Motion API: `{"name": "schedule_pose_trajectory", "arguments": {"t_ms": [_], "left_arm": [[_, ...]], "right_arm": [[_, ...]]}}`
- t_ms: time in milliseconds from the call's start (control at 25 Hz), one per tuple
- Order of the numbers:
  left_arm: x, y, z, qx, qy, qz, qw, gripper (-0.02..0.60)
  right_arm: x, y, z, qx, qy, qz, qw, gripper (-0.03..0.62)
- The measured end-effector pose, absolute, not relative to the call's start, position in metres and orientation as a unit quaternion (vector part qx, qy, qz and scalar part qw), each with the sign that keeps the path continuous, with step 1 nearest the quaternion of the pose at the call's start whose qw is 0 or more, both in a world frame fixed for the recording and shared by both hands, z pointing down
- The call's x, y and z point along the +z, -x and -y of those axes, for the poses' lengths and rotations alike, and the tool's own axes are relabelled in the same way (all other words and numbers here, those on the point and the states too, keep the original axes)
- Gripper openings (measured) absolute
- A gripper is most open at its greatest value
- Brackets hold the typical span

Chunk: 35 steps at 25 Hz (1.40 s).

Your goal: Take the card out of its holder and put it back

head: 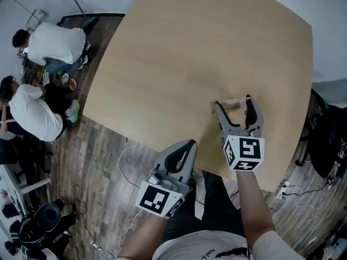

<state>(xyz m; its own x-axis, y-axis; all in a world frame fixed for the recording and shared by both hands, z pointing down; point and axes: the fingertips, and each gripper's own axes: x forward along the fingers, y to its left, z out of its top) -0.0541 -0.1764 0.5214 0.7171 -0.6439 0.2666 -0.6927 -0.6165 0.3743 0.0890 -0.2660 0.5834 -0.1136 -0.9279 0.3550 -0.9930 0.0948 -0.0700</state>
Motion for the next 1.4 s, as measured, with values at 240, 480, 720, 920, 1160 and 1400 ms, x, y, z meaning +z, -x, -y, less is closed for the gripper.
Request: {"name": "schedule_pose_trajectory", "arguments": {"t_ms": [240, 480, 720, 920, 1160, 1400], "left_arm": [[0.522, 0.052, 0.179, 0.046, -0.899, 0.369, 0.232, 0.012], [0.525, 0.055, 0.175, 0.065, -0.897, 0.372, 0.231, 0.012], [0.519, 0.053, 0.17, 0.053, -0.9, 0.367, 0.231, 0.012], [0.502, 0.052, 0.167, 0.046, -0.905, 0.356, 0.229, 0.012], [0.469, 0.051, 0.153, 0.043, -0.913, 0.341, 0.219, 0.012], [0.434, 0.055, 0.141, 0.037, -0.918, 0.338, 0.203, 0.012]], "right_arm": [[0.603, -0.089, 0.268, 0.17, -0.648, 0.731, 0.126, 0.426], [0.612, -0.082, 0.263, 0.186, -0.631, 0.74, 0.137, 0.428], [0.601, -0.085, 0.247, 0.195, -0.631, 0.738, 0.139, 0.428], [0.575, -0.084, 0.227, 0.229, -0.614, 0.748, 0.107, 0.427], [0.525, -0.058, 0.199, 0.245, -0.556, 0.791, 0.077, 0.426], [0.462, -0.054, 0.177, 0.234, -0.55, 0.801, 0.022, 0.111]]}}
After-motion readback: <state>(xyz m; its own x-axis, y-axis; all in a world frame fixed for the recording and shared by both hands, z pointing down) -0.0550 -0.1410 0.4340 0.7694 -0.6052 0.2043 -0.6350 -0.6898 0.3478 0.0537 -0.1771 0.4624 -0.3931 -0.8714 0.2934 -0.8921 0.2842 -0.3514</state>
